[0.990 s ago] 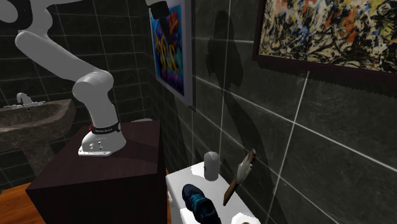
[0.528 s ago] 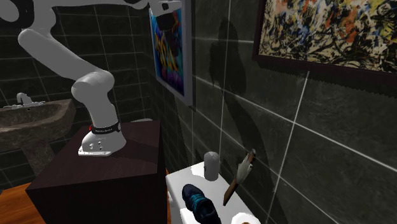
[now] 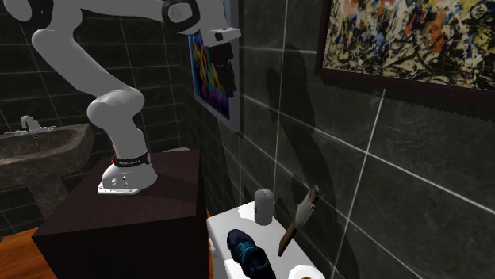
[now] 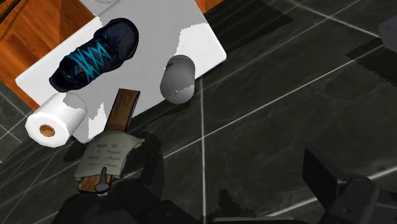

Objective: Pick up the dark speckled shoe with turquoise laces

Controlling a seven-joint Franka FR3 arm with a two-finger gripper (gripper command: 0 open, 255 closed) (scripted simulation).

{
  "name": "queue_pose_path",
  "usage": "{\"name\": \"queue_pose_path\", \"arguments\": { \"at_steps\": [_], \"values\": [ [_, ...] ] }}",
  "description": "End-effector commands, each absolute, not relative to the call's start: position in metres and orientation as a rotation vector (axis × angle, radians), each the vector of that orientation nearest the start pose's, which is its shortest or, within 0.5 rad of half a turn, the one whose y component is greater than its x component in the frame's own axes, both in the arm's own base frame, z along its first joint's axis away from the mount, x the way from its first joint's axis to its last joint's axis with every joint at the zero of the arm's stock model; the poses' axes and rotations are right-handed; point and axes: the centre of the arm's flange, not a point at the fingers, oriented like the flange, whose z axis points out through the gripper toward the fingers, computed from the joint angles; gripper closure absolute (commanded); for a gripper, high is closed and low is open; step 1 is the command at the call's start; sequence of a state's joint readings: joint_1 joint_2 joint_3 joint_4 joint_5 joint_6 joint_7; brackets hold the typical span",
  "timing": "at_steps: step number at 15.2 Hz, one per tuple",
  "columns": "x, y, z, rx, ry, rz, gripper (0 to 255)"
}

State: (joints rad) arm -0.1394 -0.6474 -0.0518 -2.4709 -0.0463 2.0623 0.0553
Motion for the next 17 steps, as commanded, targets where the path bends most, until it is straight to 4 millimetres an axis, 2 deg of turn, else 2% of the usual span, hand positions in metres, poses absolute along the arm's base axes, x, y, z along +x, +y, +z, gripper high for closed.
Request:
{"name": "queue_pose_path", "arguments": {
  "at_steps": [1,9,17],
  "values": [
    [0.378,-0.092,0.517,-3.122,0.398,-0.370,0],
    [0.402,-0.159,0.441,-3.097,0.588,-0.338,0],
    [0.416,-0.228,0.363,-3.060,0.775,-0.306,0]
  ]
}}
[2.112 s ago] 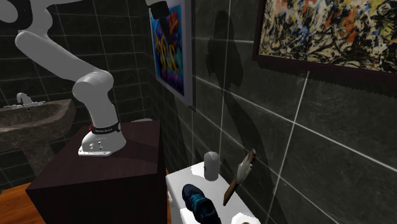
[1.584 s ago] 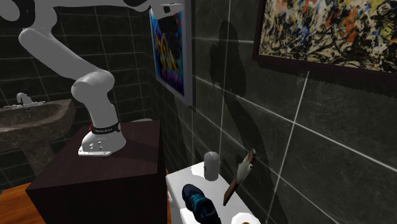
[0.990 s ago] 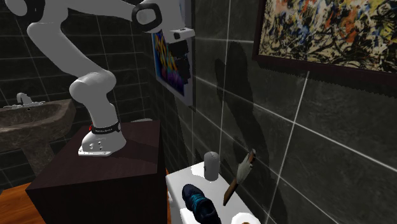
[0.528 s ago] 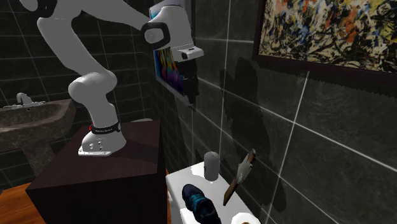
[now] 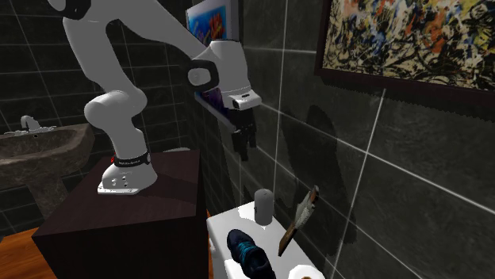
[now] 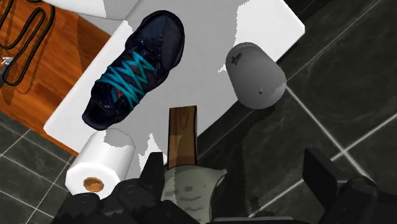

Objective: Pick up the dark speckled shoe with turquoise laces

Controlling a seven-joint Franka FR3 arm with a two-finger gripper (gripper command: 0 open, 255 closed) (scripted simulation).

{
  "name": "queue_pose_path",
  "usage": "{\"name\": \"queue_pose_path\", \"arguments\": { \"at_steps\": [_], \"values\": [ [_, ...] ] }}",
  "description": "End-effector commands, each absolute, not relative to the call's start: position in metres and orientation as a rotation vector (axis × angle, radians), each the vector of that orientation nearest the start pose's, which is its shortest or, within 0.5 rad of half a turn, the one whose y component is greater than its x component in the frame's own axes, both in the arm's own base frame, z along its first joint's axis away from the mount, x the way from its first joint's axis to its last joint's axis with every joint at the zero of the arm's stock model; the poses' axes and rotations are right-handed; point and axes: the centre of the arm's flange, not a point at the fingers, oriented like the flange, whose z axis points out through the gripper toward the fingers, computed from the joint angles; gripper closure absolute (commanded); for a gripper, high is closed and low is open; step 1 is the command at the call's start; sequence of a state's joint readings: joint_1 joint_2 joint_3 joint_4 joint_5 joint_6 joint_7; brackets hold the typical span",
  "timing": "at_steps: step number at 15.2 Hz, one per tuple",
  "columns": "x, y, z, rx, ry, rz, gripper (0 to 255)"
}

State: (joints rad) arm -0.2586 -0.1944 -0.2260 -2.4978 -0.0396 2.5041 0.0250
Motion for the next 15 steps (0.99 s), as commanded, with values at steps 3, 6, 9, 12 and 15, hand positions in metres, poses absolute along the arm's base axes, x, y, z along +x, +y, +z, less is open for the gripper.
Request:
{"name": "queue_pose_path", "arguments": {
  "at_steps": [3,6,9,12,15],
  "values": [
    [0.419,-0.253,0.333,-3.043,0.844,-0.293,0],
    [0.421,-0.279,0.303,-3.025,0.914,-0.281,0],
    [0.421,-0.304,0.274,-3.004,0.982,-0.268,0],
    [0.420,-0.330,0.244,-2.983,1.050,-0.255,0],
    [0.417,-0.355,0.213,-2.959,1.118,-0.242,0]
  ]
}}
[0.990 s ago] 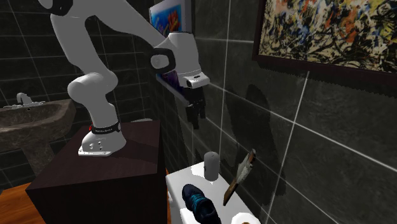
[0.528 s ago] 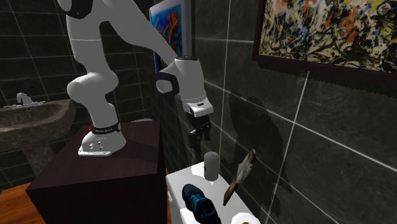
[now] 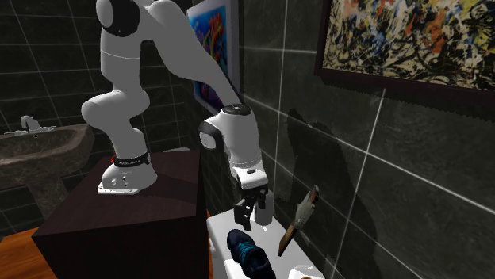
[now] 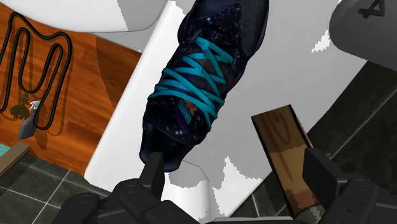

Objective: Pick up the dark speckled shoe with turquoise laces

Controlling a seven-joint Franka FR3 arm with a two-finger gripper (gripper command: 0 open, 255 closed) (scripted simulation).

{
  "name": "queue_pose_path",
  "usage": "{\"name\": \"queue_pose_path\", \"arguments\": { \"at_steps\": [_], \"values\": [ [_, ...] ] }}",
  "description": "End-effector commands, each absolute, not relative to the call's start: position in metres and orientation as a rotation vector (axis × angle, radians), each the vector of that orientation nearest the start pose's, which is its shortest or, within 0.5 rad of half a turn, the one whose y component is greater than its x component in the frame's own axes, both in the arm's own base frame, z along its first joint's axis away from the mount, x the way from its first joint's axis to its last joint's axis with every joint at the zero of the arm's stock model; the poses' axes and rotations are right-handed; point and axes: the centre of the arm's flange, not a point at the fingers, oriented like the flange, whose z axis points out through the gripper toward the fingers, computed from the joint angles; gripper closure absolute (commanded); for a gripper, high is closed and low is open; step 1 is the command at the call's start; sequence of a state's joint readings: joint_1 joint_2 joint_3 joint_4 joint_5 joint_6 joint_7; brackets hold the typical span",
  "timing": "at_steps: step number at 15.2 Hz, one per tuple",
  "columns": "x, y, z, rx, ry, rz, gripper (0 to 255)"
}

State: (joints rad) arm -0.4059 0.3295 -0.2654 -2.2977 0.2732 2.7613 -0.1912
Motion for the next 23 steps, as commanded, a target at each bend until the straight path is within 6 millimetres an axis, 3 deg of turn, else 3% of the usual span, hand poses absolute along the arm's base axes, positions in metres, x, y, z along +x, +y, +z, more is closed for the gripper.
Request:
{"name": "queue_pose_path", "arguments": {
  "at_steps": [1,5,12,15,16,23],
  "values": [
    [0.416,-0.363,0.203,-2.951,1.140,-0.237,0],
    [0.411,-0.396,0.163,-2.917,1.229,-0.219,0],
    [0.411,-0.396,0.126,-2.917,1.229,-0.219,0],
    [0.411,-0.396,0.123,-2.917,1.229,-0.220,0],
    [0.411,-0.396,0.123,-2.917,1.229,-0.219,255],
    [0.410,-0.396,0.123,-2.917,1.229,-0.220,255]
  ]
}}
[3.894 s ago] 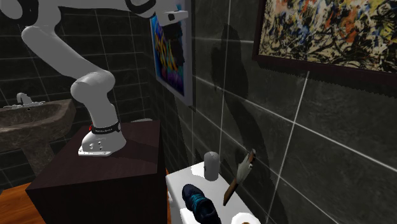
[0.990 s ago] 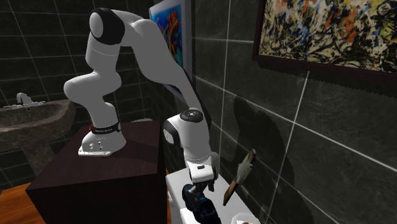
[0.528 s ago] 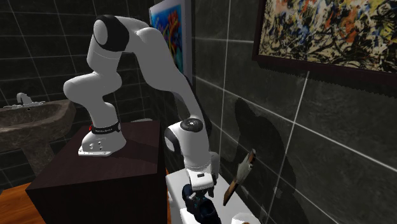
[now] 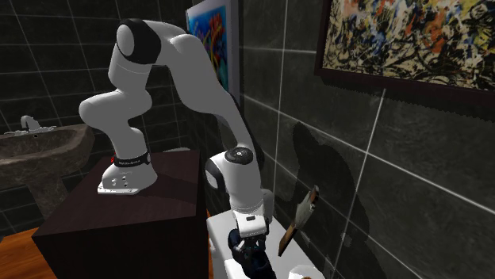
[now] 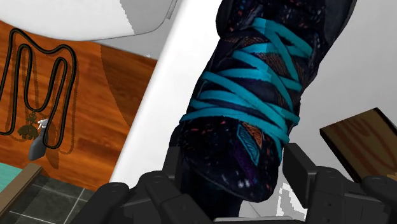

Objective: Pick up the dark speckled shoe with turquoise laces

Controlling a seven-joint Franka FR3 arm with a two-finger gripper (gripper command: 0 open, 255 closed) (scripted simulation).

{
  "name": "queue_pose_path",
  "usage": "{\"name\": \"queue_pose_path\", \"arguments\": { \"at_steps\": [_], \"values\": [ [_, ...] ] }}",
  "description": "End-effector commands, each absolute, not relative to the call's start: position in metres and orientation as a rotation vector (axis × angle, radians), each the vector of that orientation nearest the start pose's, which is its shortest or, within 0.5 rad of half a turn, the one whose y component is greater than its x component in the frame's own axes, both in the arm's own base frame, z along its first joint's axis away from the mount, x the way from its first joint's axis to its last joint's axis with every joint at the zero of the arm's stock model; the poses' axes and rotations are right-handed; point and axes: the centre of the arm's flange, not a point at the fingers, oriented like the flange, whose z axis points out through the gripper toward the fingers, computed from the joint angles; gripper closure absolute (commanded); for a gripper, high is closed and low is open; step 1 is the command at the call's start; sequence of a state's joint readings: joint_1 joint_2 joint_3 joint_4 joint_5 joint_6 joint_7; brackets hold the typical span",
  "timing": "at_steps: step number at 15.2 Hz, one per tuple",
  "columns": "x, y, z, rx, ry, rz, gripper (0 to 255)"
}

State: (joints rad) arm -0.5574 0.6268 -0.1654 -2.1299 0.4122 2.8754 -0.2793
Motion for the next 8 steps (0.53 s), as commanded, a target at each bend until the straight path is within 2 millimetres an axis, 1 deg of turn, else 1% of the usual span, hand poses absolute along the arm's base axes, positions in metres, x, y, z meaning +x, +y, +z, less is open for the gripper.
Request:
{"name": "queue_pose_path", "arguments": {
  "at_steps": [1,2,8],
  "values": [
    [0.410,-0.396,0.123,-2.917,1.229,-0.220,255],
    [0.411,-0.396,0.123,-2.917,1.229,-0.219,255],
    [0.411,-0.396,0.155,-2.917,1.229,-0.219,255]
  ]
}}
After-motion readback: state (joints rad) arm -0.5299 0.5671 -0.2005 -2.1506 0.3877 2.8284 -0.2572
